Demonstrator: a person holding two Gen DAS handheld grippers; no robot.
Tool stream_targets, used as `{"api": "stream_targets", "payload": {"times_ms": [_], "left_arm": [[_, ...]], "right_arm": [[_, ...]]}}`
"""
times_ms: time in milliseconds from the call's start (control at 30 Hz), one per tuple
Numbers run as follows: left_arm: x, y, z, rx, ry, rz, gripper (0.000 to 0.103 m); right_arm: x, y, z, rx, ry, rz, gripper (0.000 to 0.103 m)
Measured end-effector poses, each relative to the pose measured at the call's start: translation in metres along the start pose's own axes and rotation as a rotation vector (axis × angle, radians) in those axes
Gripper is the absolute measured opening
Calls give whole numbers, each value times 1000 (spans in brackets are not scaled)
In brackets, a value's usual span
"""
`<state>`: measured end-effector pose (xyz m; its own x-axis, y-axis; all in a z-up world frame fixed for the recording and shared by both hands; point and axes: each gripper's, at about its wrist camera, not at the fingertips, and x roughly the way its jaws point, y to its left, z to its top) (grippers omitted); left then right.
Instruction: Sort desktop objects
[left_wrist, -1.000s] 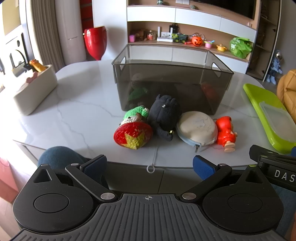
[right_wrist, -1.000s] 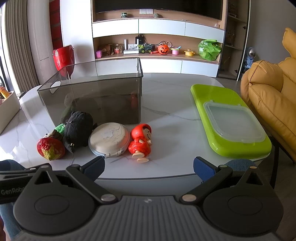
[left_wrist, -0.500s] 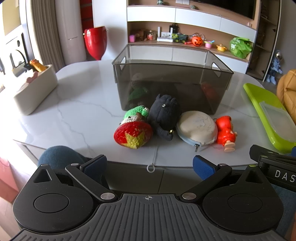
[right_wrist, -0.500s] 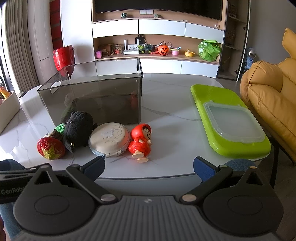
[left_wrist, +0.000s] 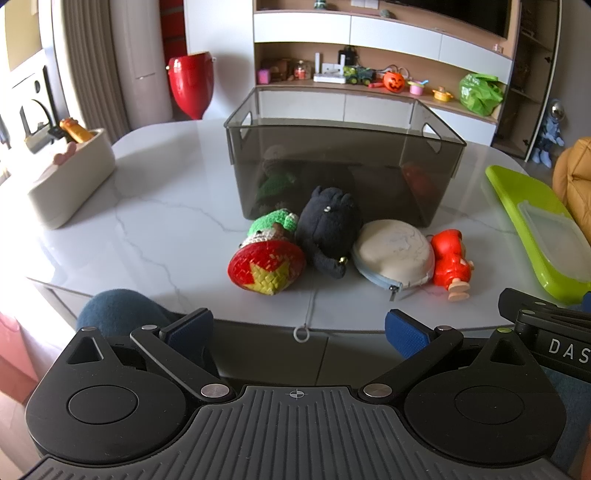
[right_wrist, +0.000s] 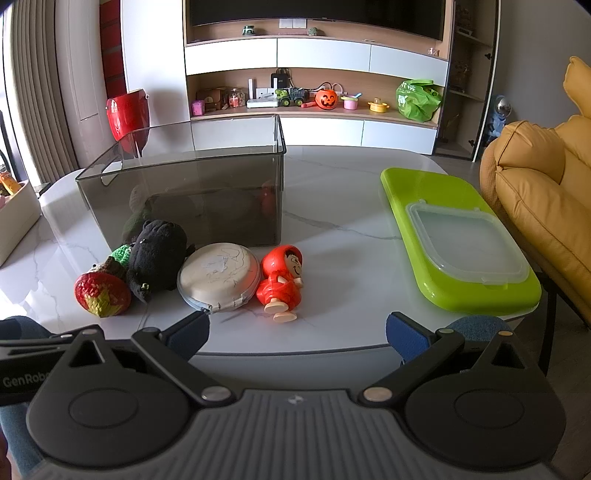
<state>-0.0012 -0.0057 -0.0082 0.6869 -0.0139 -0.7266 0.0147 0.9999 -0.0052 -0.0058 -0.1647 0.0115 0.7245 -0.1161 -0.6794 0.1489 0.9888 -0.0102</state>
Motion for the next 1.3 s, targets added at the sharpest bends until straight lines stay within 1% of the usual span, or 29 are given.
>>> {"api": "stream_targets", "payload": {"times_ms": [267,400,500,533,600,667,700,733,767,833,900,967,1000,1033,1067,1167,1200,1267,1300], "left_arm": [[0,0,0,1,0,-1,103],[3,1,0,2,5,-13,103],[14,2,3,22,12,-25,103],[19,4,5,33,7,-30,103],[31,8,9,54,-2,-37,103],[46,18,18,58,11,-25,103],[52,23,23,54,22,-19,103],[60,31,30,41,43,-24,103],[67,37,37,29,71,-39,103],[83,54,57,-15,167,-90,103],[98,71,77,-88,246,-144,103],[109,81,82,-122,270,-160,103],[115,86,84,-137,281,-167,103],[120,91,86,-153,292,-174,103],[126,96,88,-169,303,-181,103],[142,111,94,-217,336,-202,103],[148,116,96,-233,347,-209,103],[159,126,100,-265,368,-223,103],[164,131,102,-281,379,-230,103]], "right_arm": [[0,0,1,-1,0,1,103],[2,-1,1,-3,-1,2,103],[3,-4,2,-1,-27,15,103],[3,-6,3,-4,-66,25,103],[1,-9,3,-26,-187,47,103],[2,-11,2,-55,-303,60,103],[9,-10,8,-85,-286,57,103],[20,-9,16,-120,-221,74,103],[33,-10,26,-135,-150,117,103],[61,-22,46,-101,-10,235,103],[90,-34,66,-40,131,309,103],[115,-41,83,2,256,365,103],[126,-42,89,17,312,386,98],[136,-44,96,31,368,407,88],[147,-44,103,44,418,425,84],[162,-28,113,46,435,434,73],[167,-22,116,45,441,439,66],[170,0,122,35,440,483,69],[172,13,124,49,438,512,76]]}}
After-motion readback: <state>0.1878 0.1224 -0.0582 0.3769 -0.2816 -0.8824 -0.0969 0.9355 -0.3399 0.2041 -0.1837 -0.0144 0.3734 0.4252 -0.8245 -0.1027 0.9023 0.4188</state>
